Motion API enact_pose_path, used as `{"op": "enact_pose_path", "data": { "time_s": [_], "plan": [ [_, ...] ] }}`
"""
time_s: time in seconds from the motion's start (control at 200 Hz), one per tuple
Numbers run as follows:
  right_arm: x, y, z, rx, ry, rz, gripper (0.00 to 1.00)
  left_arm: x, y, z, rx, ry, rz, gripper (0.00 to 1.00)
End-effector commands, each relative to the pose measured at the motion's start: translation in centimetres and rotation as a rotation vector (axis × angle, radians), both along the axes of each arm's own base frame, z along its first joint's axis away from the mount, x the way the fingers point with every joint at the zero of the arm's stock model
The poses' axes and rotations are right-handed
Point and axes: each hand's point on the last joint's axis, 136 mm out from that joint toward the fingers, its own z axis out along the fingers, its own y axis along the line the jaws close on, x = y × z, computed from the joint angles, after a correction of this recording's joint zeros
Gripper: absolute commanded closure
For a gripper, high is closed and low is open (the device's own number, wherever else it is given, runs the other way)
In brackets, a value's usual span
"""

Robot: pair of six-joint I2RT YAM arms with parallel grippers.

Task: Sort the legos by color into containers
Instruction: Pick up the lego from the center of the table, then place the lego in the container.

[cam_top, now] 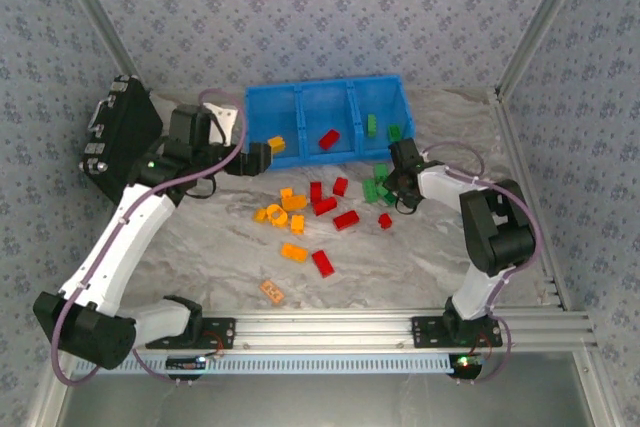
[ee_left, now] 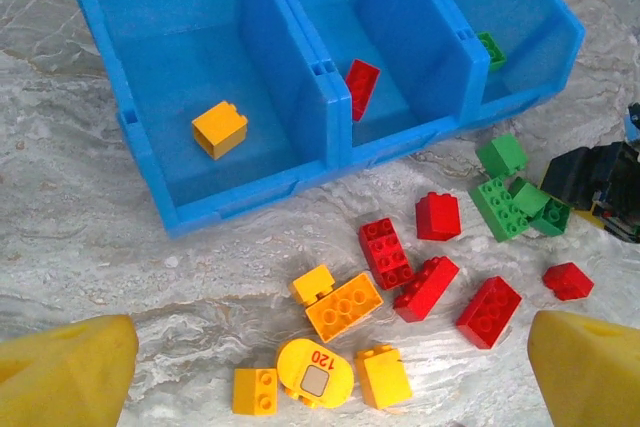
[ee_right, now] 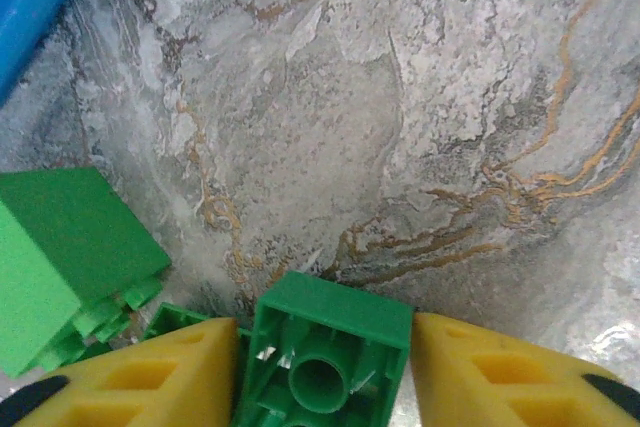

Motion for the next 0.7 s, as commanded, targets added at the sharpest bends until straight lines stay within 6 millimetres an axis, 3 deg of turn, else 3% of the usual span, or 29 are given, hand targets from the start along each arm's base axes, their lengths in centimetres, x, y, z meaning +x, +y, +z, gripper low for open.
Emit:
{"op": "enact_pose_path", "data": {
  "time_s": [0.0,0.14,0.29,0.39,0.495,0.695],
  "plan": [
    [-0.6,-0.9,-1.1,-0.031,0.028,-0.012,0.56,-0.7,0.6,0.2,-0.003,-0.001,0.037,0.00],
    [-0.9,-2.0,-0.8,-0.040,0.027,0.008,0.66,-1.5,1.2,-2.2,0.010,0.043,0.060,0.00],
    [-0.8,-2.8,1.8,-0.037,-0.017,0.054,0.71,-3.0,2.5,-6.6,0.086,0.114,0.151,0.00],
    [-0.6,-3.2,4.6,-0.070,-0.045,0.100,0.73,-5.0,2.4,-9.3,0.086,0.209,0.206,0.00],
    [0.4,-3.0,8.2,-0.094,-0.104,0.166,0.73,-7.0,1.0,-11.3,0.029,0.308,0.236,0.00],
    [5.2,-0.6,15.9,-0.126,-0.271,0.348,0.73,-10.4,-2.2,-15.3,-0.120,0.538,0.326,0.00]
  ]
}}
